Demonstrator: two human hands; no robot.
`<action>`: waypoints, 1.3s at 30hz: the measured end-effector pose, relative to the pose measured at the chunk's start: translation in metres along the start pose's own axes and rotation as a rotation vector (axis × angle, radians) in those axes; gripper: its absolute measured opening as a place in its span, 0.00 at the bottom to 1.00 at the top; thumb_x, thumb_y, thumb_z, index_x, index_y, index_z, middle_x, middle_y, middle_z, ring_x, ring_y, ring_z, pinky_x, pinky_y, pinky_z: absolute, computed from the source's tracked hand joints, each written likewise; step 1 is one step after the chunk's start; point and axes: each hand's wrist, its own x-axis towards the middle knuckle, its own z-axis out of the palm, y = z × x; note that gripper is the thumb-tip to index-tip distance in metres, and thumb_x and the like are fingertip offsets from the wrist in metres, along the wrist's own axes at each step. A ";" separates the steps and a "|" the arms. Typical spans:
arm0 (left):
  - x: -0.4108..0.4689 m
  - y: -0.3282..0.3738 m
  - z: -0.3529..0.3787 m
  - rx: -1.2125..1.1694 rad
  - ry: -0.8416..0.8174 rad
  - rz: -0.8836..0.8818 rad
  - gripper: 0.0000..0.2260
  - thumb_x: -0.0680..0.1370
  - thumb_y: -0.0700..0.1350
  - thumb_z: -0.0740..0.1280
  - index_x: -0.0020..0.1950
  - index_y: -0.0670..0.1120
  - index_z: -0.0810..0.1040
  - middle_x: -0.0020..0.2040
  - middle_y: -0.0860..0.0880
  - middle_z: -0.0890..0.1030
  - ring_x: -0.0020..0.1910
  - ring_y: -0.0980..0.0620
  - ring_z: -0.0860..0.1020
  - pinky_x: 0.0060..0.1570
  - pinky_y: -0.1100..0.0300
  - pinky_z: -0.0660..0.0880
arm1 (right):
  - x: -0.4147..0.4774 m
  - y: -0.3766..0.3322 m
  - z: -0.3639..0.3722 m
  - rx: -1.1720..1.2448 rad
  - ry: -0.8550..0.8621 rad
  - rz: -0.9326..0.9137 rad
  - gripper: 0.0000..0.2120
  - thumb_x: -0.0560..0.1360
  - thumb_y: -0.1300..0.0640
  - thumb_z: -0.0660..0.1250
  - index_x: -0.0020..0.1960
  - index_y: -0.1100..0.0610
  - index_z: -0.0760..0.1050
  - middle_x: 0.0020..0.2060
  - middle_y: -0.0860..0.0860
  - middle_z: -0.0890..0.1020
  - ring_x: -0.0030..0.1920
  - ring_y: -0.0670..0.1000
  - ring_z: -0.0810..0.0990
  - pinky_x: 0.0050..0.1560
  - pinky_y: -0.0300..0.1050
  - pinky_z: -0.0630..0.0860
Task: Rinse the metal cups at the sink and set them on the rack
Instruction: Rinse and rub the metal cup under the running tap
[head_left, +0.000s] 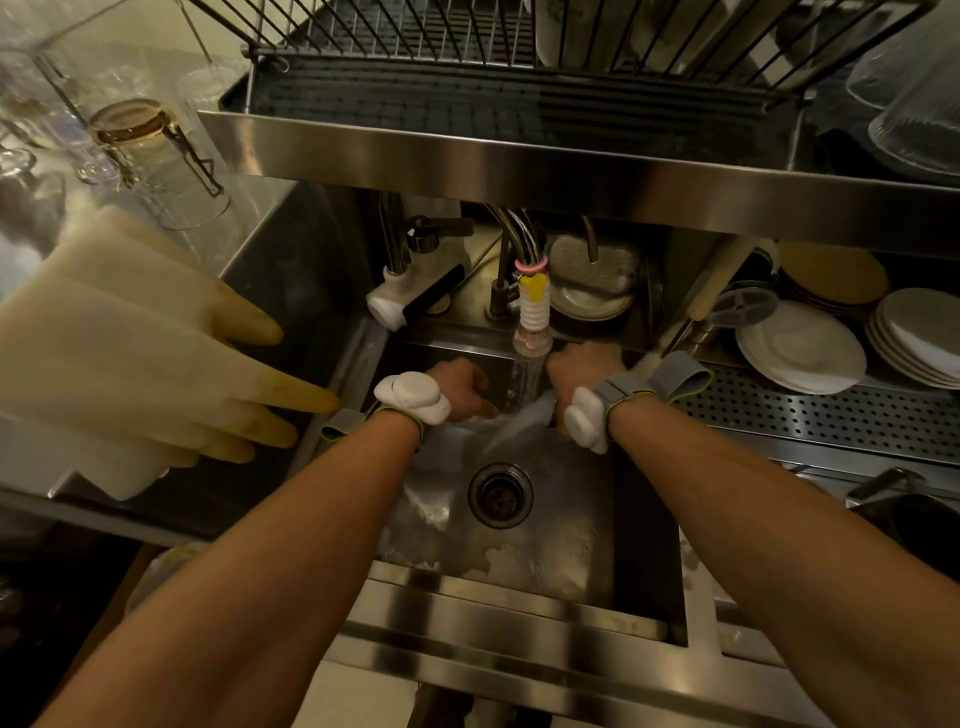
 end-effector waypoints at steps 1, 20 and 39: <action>0.000 0.000 0.000 0.004 0.004 0.001 0.25 0.72 0.51 0.73 0.66 0.45 0.75 0.65 0.46 0.77 0.64 0.46 0.76 0.62 0.56 0.73 | 0.000 0.000 -0.001 -0.017 -0.005 0.000 0.15 0.77 0.54 0.60 0.62 0.55 0.75 0.61 0.54 0.77 0.63 0.58 0.75 0.58 0.54 0.71; -0.005 -0.007 -0.003 -0.001 -0.014 -0.015 0.26 0.71 0.52 0.73 0.67 0.46 0.75 0.64 0.45 0.78 0.63 0.46 0.76 0.62 0.55 0.74 | 0.003 0.007 -0.004 0.110 -0.065 0.060 0.18 0.71 0.53 0.70 0.60 0.54 0.75 0.57 0.55 0.78 0.58 0.58 0.78 0.56 0.53 0.74; -0.011 -0.014 0.003 0.021 0.007 -0.035 0.26 0.70 0.47 0.75 0.67 0.47 0.74 0.62 0.47 0.80 0.62 0.47 0.77 0.59 0.59 0.73 | -0.008 -0.016 0.039 0.924 0.224 0.050 0.37 0.56 0.48 0.80 0.61 0.52 0.70 0.55 0.50 0.80 0.56 0.53 0.79 0.55 0.46 0.76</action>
